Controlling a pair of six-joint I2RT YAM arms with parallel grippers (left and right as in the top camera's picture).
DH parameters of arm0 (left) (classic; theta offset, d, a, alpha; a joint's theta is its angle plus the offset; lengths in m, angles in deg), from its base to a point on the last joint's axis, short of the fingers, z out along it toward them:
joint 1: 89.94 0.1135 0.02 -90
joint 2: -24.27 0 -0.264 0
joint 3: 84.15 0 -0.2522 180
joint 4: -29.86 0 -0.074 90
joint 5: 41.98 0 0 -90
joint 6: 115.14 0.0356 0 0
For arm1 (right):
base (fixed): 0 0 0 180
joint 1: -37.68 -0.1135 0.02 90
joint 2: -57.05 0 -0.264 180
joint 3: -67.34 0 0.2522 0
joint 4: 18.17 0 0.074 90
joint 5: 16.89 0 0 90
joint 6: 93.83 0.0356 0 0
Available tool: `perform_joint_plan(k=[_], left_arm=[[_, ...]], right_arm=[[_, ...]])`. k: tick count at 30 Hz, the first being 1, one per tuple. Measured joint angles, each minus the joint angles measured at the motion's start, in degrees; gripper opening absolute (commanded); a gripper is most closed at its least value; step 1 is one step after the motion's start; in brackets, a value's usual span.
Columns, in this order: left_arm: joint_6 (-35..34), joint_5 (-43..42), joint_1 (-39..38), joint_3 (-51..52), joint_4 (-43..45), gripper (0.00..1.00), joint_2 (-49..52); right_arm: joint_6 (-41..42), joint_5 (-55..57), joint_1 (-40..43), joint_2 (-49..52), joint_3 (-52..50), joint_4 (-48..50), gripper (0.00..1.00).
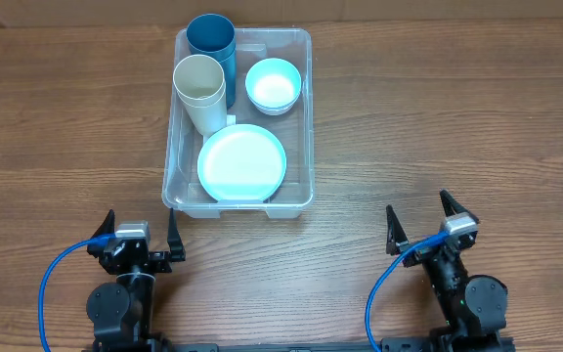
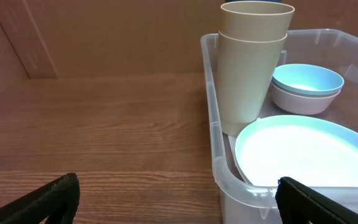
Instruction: Pack container
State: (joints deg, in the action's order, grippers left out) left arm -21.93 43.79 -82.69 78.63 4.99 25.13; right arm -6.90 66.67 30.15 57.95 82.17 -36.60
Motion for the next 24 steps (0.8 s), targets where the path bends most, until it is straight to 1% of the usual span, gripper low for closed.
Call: perform_joint_plan(k=[5,9,18,24], left_arm=[[0.00,0.00,0.00,0.00,0.00,1.00,0.00],[0.00,0.00,0.00,0.00,0.00,1.00,0.00],[0.00,0.00,0.00,0.00,0.00,1.00,0.00],[0.00,0.00,0.00,0.00,0.00,1.00,0.00]], right_arm=[[-0.13,4.33,0.00,0.00,0.00,-0.50,1.00],[-0.07,4.50,0.00,0.00,-0.02,-0.48,1.00],[4.76,4.48,1.40,0.00,-0.02,-0.48,1.00],[4.74,4.87,1.49,-0.02,-0.02,-0.48,1.00]])
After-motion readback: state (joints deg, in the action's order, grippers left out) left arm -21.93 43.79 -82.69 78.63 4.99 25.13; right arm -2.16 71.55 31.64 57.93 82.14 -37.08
